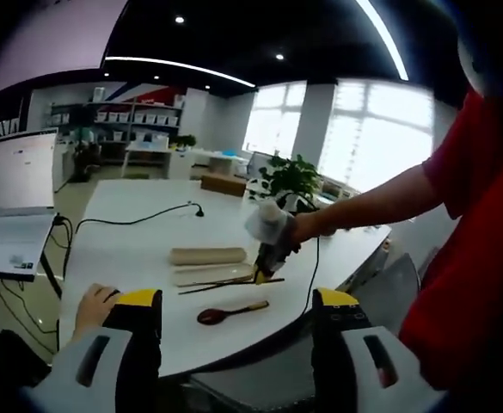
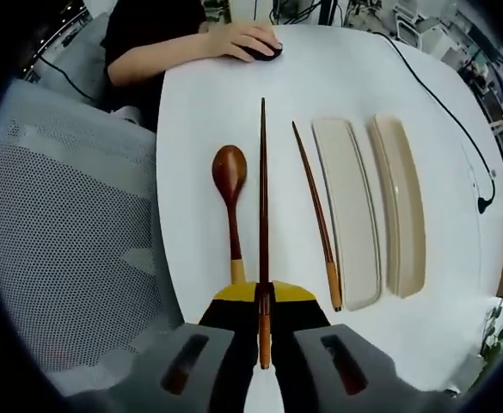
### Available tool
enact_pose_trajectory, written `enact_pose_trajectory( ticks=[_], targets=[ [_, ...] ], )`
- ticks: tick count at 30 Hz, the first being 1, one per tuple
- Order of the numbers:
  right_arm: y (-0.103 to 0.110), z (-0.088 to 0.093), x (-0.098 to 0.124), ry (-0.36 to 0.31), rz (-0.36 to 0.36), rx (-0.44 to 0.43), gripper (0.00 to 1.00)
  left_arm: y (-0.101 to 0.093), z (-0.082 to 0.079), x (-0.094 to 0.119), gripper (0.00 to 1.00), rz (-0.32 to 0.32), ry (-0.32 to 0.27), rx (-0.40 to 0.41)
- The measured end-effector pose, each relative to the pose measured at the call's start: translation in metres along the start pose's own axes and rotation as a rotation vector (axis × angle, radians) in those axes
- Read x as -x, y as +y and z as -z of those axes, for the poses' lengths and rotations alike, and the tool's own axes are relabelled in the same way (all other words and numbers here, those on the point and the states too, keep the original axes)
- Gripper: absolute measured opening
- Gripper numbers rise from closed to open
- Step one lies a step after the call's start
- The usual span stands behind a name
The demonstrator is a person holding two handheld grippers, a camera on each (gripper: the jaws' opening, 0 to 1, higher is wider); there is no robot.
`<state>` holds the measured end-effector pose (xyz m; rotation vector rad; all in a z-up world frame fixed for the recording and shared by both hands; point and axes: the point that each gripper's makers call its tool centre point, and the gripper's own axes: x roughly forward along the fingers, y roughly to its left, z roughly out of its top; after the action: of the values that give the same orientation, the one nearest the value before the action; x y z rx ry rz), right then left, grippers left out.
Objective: Arrange the utensils inside the cutlery case until each visible utensil rests in its matching compartment.
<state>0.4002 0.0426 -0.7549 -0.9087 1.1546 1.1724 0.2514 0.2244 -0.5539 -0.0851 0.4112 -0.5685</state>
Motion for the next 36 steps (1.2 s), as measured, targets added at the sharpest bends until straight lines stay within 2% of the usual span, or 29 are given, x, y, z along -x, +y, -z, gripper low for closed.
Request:
enact_pose_trajectory(
  ticks=[4, 6, 8, 9, 10, 15, 17, 22, 28, 31, 34, 36],
  targets=[
    [0.002, 0.000, 0.002, -0.008, -0.013, 0.010, 0.00, -0.007, 0.000, -0.001, 0.73, -0.005, 0.009, -0.007],
    [0.003, 0.001, 0.004, -0.013, -0.020, 0.009, 0.00, -0.016, -0.009, 0.001, 0.74, 0.023, -0.030, 0.008],
    [0.004, 0.004, 0.005, -0.012, -0.026, 0.009, 0.00, -0.022, -0.011, 0.002, 0.73, 0.037, -0.031, -0.006],
    [0.004, 0.005, 0.005, -0.013, -0.029, 0.011, 0.00, -0.021, -0.011, 0.004, 0.73, 0.019, -0.016, -0.055],
    [0.004, 0.006, 0.006, -0.015, -0.031, 0.009, 0.00, -0.019, -0.010, 0.005, 0.72, -0.006, -0.004, -0.069],
    [0.007, 0.003, 0.009, -0.051, -0.058, 0.009, 0.00, -0.023, -0.018, 0.008, 0.74, -0.045, -0.028, -0.039],
    [0.008, 0.002, 0.010, -0.057, -0.065, 0.016, 0.00, -0.025, -0.023, 0.011, 0.73, -0.092, -0.041, -0.036],
    [0.008, 0.001, 0.008, -0.063, -0.073, 0.045, 0.00, -0.030, -0.028, 0.011, 0.73, -0.151, -0.041, -0.043],
    [0.008, -0.001, 0.008, -0.067, -0.092, 0.065, 0.00, -0.034, -0.032, 0.007, 0.73, -0.184, -0.056, -0.054],
    [0.005, 0.002, 0.007, -0.056, -0.091, 0.069, 0.00, -0.034, -0.034, 0.005, 0.73, -0.173, -0.068, -0.055],
    [0.004, 0.003, 0.010, -0.056, -0.092, 0.023, 0.00, -0.031, -0.033, 0.002, 0.73, -0.141, -0.050, -0.039],
    [0.004, 0.002, 0.012, -0.059, -0.087, 0.019, 0.00, -0.029, -0.035, 0.002, 0.73, -0.124, -0.056, -0.060]
  ],
)
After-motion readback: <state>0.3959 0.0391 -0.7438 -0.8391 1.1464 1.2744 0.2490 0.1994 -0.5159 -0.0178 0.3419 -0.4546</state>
